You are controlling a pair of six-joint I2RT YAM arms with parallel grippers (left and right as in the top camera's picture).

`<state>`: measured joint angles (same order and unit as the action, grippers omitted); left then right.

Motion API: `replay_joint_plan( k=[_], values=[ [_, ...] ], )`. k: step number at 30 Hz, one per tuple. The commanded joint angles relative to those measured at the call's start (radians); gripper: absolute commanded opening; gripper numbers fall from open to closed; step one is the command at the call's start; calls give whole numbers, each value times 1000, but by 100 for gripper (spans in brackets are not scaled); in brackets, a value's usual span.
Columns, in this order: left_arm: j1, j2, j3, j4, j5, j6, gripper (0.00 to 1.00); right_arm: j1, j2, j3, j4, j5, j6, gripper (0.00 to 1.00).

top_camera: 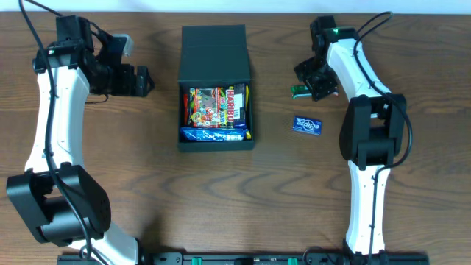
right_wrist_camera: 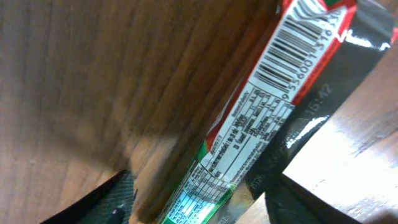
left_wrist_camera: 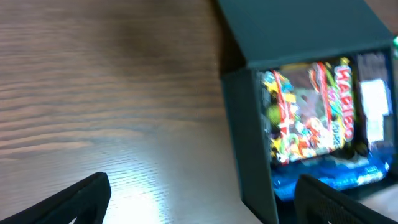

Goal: Pack container
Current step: 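Grasp the green and red wrapped bar with the right gripper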

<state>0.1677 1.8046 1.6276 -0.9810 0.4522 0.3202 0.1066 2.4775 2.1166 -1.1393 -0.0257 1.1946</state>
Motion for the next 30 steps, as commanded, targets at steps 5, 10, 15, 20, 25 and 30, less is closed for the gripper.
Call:
replay_joint_plan(
  k=[5,10,15,20,25,30],
  values=[
    [2,8,11,-8,46,62,96,-8,29,-6,3,14,1,45],
    [2,8,11,-8,47,61,95,-8,29,-6,2,14,1,35],
    [2,8,11,-7,46,61,95,-8,29,-5,4,-8,-43,32],
    [2,8,11,-6,46,61,95,-15,28,23,28,-113,-222,28],
    [2,8,11,-5,46,61,95,-11,26,125,-2,-216,-415,22],
    [2,8,11,2,42,61,95,29,26,340,-156,-242,-594,15]
  ],
)
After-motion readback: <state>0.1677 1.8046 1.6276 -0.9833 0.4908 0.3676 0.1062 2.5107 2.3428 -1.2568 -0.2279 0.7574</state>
